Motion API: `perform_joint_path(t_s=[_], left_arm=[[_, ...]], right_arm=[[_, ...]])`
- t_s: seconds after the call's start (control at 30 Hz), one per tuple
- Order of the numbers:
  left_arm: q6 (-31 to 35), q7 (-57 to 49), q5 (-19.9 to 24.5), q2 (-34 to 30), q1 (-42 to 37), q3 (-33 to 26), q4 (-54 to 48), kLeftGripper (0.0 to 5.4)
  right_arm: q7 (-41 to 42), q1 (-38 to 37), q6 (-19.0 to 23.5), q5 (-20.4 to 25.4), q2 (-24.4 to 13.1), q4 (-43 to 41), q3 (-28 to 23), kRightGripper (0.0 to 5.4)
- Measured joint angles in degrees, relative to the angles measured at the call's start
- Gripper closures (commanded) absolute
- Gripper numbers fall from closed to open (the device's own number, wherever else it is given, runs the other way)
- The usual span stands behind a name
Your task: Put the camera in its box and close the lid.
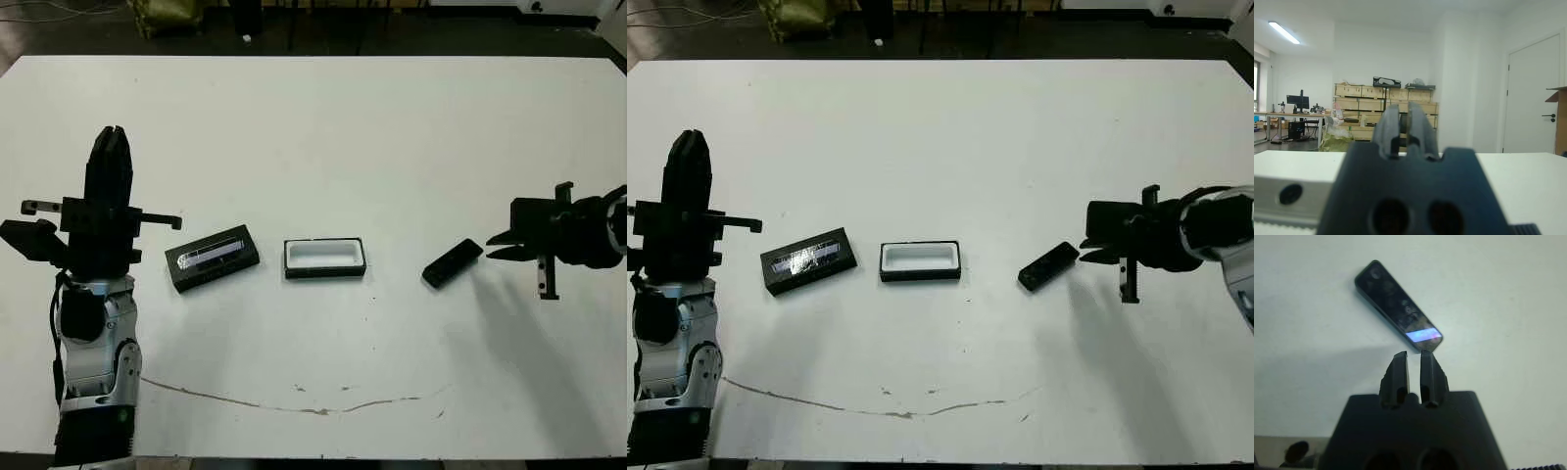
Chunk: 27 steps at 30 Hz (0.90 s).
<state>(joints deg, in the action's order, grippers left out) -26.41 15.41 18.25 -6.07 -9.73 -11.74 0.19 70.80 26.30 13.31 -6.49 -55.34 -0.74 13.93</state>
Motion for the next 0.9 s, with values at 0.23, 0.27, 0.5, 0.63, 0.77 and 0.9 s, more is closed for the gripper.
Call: perform_joint_path(t_s=[0.23, 0.27, 0.5, 0.63, 0.77, 0.9], left_arm=[[-0.8, 0.0, -0.5, 0.0, 0.0, 0.0, 0.1, 5.38], [-0.7, 0.0, -0.5, 0.0, 0.0, 0.0, 0.1, 5.38], [-0.5, 0.0, -0.4, 0.0, 0.0, 0.1, 0.0, 5.38], [-0.6, -0.1, -0.7, 0.0, 0.0, 0.1, 0.1, 5.38], [-0.7, -0.1, -1.0, 0.0, 0.1, 0.1, 0.1, 5.38], [-0.6, 0.0, -0.5, 0.0, 0.3, 0.1, 0.1, 5.38]], right_arm=[[-0.2, -2.0, 0.2, -1.2, 0.0, -1.6, 1.1, 5.40], [0.0, -2.2, 0.2, -1.0, -0.1, -1.8, 1.1, 5.40], [0.2, -3.3, 1.3, -0.8, -0.4, -3.4, 0.8, 5.40], [0.1, -3.1, -0.2, -1.2, -0.1, -1.4, 1.4, 5.40], [0.1, -2.2, -0.5, -1.3, 1.3, 2.0, 2.3, 5.40], [-0.3, 0.0, -0.6, -2.3, 2.6, 5.4, 3.4, 5.40]])
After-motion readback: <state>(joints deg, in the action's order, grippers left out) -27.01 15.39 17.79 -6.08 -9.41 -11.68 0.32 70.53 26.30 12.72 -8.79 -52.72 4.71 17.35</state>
